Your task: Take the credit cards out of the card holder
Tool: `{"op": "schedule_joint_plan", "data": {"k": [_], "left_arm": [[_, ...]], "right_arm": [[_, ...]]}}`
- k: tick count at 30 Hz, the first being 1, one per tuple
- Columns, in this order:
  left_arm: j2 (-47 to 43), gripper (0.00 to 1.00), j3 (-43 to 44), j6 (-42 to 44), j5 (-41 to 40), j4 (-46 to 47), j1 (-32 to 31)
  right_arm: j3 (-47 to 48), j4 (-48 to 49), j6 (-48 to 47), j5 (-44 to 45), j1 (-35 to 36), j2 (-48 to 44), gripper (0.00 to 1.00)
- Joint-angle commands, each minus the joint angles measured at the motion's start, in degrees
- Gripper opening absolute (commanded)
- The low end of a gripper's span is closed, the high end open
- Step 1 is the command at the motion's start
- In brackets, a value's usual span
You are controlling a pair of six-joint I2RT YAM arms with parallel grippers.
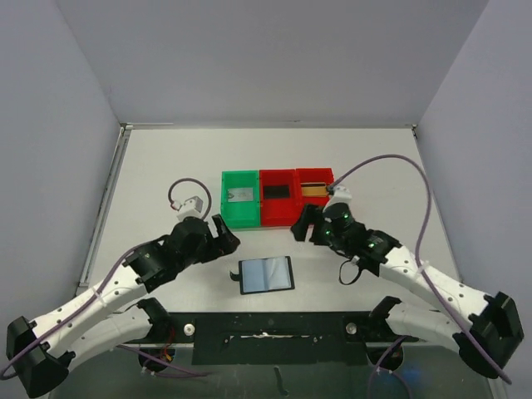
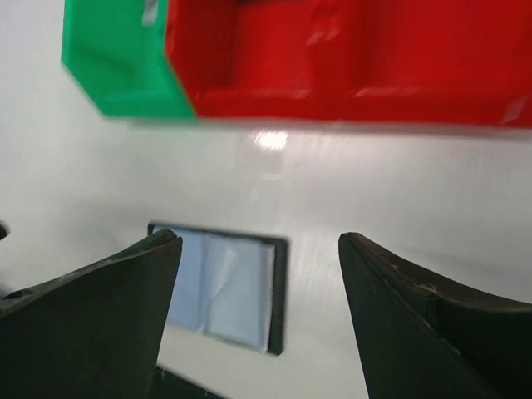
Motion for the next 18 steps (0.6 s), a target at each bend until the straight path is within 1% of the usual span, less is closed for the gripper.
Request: {"op": "schedule_joint_plan", "data": {"k": [1,3,5,7,9,12,14,18], "left_arm": [[-1.1,0.85,10.2,11.8,-6.4,-7.4,7.6],[-0.6,0.89,14.3,16.9,-5.9,-10.2,13.8],[0.1,0.93,18.7,22.6,-4.8,-12.6,21.2],[1.1,0.95,23.2,26.3,-3.5,-15.0,29.2],[2.1,0.95,28.5,28.3,-2.2,-17.2,33.5],[2.8,0.95,35.9,27.5,-6.5,-20.7,34.1],[2.3,0.95,39.1,27.6,-8.8,-20.9,34.1],[-0.3,0.95,43.2,28.3,-10.1,-19.1,34.1]], "right_arm": [[3.6,-6.5,-11.5,9.0,-14.5,-10.1,0.84],[5.0,-6.9,-15.7,8.6,-21.6,-14.2,0.94],[7.1,-6.9,-19.7,6.9,-27.2,-17.5,0.99],[10.6,-7.8,-23.3,4.4,-30.7,-18.3,0.98],[15.5,-10.6,-25.8,3.4,-31.5,-18.0,0.98],[21.6,-14.7,-27.2,3.1,-31.5,-18.0,0.98],[23.2,-15.3,-27.2,2.8,-31.5,-19.0,0.98],[24.8,-14.8,-26.9,-0.2,-31.4,-21.3,0.98]]}}
